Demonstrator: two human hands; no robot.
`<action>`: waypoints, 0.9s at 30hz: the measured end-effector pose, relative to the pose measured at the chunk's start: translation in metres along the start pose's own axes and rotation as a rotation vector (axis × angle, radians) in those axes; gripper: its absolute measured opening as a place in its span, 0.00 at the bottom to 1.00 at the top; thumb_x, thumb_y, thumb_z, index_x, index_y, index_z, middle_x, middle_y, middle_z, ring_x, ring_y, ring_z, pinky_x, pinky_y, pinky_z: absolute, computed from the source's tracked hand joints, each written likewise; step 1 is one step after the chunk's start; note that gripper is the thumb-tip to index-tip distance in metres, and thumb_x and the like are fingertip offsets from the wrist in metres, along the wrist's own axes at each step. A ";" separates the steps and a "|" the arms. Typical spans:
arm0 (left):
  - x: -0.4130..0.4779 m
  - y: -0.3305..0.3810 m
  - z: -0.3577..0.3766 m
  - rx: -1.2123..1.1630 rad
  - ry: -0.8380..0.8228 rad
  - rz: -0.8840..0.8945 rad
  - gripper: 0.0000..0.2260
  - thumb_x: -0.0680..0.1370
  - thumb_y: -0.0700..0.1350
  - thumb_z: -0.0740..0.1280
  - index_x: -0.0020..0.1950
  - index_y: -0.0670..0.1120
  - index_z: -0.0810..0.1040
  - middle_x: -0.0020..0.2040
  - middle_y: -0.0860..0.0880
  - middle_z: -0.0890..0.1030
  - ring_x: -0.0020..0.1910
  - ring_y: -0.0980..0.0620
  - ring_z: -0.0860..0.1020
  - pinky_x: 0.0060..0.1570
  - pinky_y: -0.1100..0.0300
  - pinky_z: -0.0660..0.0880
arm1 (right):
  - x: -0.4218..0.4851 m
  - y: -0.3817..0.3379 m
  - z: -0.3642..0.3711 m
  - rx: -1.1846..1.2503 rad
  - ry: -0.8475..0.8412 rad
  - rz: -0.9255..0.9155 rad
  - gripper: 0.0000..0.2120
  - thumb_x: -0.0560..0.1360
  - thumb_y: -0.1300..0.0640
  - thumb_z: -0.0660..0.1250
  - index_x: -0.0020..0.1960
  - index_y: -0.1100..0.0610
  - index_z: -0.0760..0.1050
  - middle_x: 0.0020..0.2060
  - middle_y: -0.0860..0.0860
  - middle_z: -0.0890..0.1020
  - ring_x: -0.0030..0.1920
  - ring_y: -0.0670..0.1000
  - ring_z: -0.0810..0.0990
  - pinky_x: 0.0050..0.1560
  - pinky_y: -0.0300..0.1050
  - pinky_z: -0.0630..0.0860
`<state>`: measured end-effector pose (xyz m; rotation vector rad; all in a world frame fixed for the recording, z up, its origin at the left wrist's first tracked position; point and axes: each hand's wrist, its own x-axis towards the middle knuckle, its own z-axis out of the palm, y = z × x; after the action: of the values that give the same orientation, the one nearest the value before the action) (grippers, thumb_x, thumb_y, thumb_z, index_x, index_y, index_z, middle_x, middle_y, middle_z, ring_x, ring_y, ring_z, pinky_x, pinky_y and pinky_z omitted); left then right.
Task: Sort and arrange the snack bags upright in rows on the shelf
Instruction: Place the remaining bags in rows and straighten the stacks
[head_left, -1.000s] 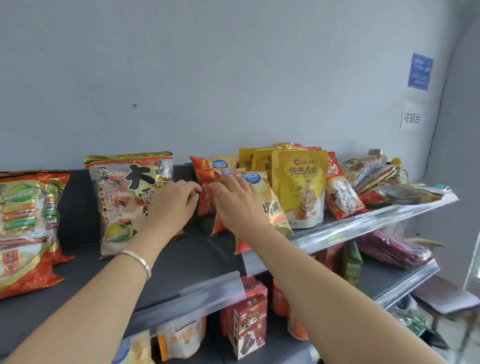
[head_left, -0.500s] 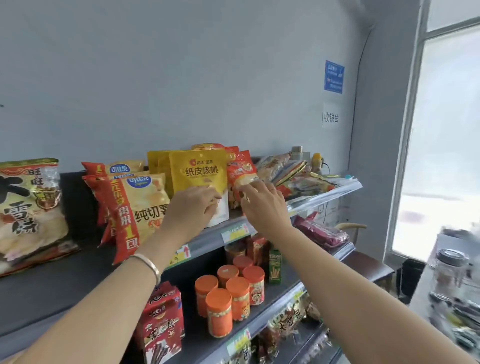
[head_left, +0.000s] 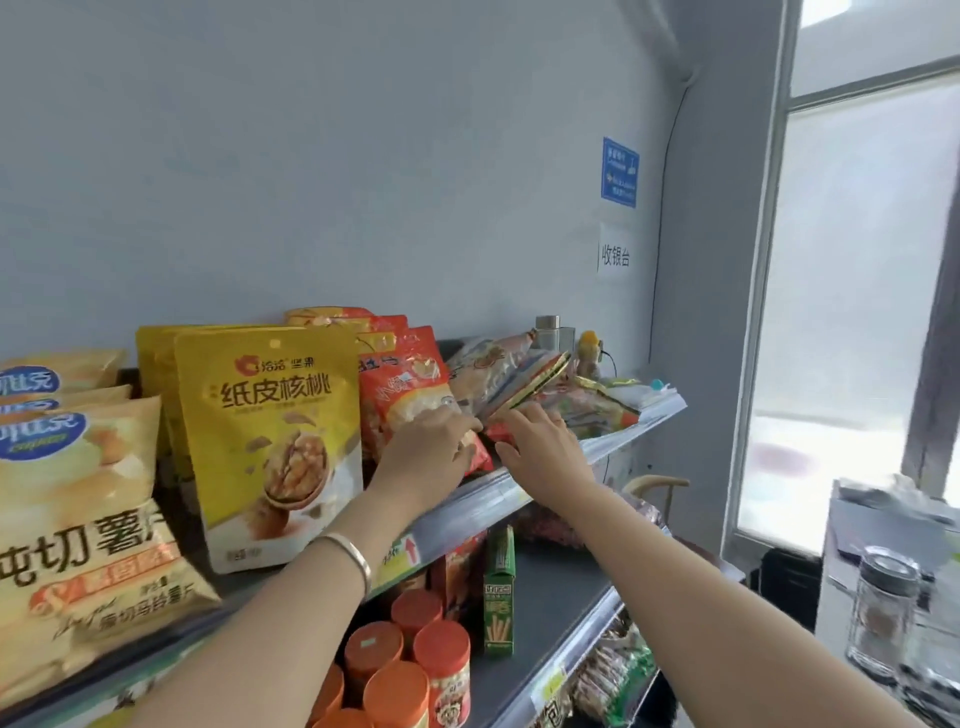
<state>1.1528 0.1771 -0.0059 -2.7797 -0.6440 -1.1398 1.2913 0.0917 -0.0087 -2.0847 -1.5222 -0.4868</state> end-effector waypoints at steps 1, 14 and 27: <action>0.012 -0.002 0.009 -0.015 -0.008 -0.012 0.14 0.78 0.45 0.64 0.64 0.49 0.75 0.62 0.49 0.76 0.62 0.49 0.72 0.58 0.57 0.68 | 0.011 0.008 0.002 0.003 0.003 0.025 0.18 0.79 0.53 0.59 0.69 0.52 0.68 0.66 0.54 0.71 0.66 0.60 0.67 0.61 0.54 0.68; 0.130 -0.021 0.097 0.002 -0.103 -0.137 0.20 0.77 0.45 0.63 0.70 0.46 0.69 0.71 0.44 0.66 0.72 0.45 0.62 0.70 0.50 0.61 | 0.123 0.093 0.028 0.123 -0.020 0.177 0.24 0.77 0.55 0.60 0.72 0.53 0.63 0.68 0.57 0.68 0.63 0.60 0.71 0.57 0.55 0.74; 0.234 -0.042 0.165 0.219 -0.044 -0.434 0.33 0.75 0.52 0.65 0.76 0.50 0.52 0.71 0.42 0.65 0.67 0.41 0.68 0.59 0.47 0.70 | 0.245 0.142 0.053 0.336 -0.076 0.036 0.26 0.77 0.64 0.57 0.74 0.59 0.56 0.66 0.63 0.66 0.61 0.63 0.73 0.55 0.50 0.70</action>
<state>1.3928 0.3335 0.0312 -2.5520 -1.3373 -0.9900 1.5018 0.2772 0.0587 -1.8811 -1.4891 -0.1271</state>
